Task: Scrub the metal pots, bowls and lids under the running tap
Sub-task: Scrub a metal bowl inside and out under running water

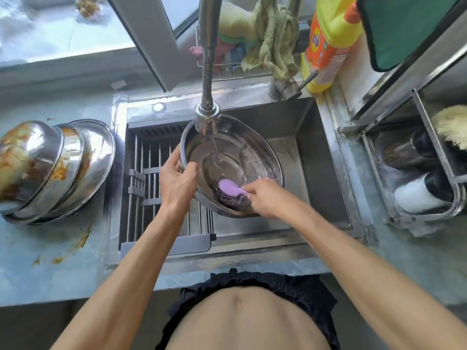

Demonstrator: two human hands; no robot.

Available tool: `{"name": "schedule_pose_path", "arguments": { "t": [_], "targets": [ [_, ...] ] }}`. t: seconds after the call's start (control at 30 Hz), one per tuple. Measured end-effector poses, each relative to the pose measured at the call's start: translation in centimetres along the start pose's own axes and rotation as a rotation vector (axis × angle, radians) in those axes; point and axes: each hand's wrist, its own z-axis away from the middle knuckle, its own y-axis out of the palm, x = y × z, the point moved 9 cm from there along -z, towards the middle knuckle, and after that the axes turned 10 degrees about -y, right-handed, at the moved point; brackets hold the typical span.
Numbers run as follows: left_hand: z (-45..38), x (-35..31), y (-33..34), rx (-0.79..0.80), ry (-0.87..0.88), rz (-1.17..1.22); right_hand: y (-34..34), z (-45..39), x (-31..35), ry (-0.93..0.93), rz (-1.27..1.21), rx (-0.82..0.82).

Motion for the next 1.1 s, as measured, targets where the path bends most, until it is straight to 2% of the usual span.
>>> {"name": "schedule_pose_path", "arguments": {
  "t": [0.07,0.17,0.23,0.4,0.53,0.63,0.7,0.77,0.83,0.93,1.0,1.1],
  "targets": [
    [0.3,0.0,0.6,0.024,-0.006,-0.021,0.0,0.6,2.7,-0.108,-0.107,-0.030],
    [0.7,-0.3,1.7,0.079,0.013,-0.058,-2.3,-0.4,4.9,-0.189,-0.120,-0.220],
    [0.8,-0.6,1.9,0.096,0.024,-0.066,-4.2,-1.9,4.3,-0.151,-0.047,-0.294],
    [1.5,-2.0,0.9,0.092,0.084,-0.013,-7.5,-4.0,-0.8,0.010,0.067,-0.365],
    [1.4,-3.2,0.2,0.037,0.164,-0.019,-5.6,-2.6,-4.5,0.150,0.191,-0.229],
    [0.4,-2.8,0.2,-0.005,0.186,-0.093,-1.7,-1.2,-5.6,0.193,0.111,-0.018],
    [-0.2,-2.3,0.7,-0.007,0.188,-0.150,0.4,0.0,-4.2,0.128,0.046,0.120],
    [-0.3,-2.2,1.0,-0.007,0.193,-0.187,1.2,1.0,-1.4,-0.018,-0.057,0.170],
    [-0.3,-2.7,1.1,0.005,0.214,-0.189,0.7,1.4,1.4,-0.146,-0.143,0.117],
    [-0.2,-3.1,1.1,0.041,0.223,-0.194,-1.5,0.0,4.3,-0.235,-0.203,-0.072],
    [-0.2,-2.8,1.0,0.076,0.175,-0.146,-3.1,-1.9,4.9,-0.225,-0.164,-0.186],
    [0.0,-2.4,0.8,0.071,0.118,-0.075,-5.8,-4.3,4.3,-0.156,0.026,-0.300]
  ]
}}
